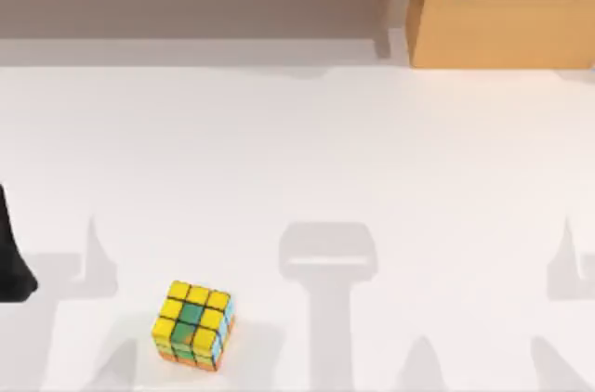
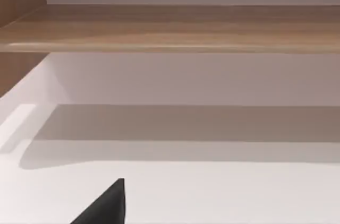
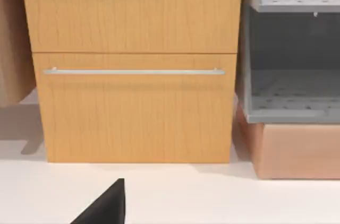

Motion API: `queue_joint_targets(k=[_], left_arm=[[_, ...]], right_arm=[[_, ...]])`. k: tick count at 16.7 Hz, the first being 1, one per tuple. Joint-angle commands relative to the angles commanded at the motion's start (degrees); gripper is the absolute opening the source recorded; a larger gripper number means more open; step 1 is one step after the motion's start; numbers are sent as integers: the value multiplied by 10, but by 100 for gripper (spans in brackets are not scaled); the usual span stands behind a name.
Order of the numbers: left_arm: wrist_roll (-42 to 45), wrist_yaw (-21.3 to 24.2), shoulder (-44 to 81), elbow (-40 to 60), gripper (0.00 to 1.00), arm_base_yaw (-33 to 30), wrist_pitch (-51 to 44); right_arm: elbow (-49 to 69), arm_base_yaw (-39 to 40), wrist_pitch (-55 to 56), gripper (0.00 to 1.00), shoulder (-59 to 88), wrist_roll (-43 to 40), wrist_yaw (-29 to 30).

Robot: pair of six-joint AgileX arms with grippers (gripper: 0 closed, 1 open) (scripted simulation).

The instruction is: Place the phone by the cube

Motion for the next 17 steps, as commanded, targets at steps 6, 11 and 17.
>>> queue_joint_targets(k=[6, 11, 17], left_arm=[[0, 0, 0, 0, 100, 0, 0], [0, 0, 0, 0, 100, 0, 0], [0, 0, 0, 0, 100, 0, 0]], right_arm=[[46, -23, -39, 100, 61, -42, 2], [172, -84, -150, 100, 268, -159, 2], [349, -170, -317, 100, 614, -327, -1]])
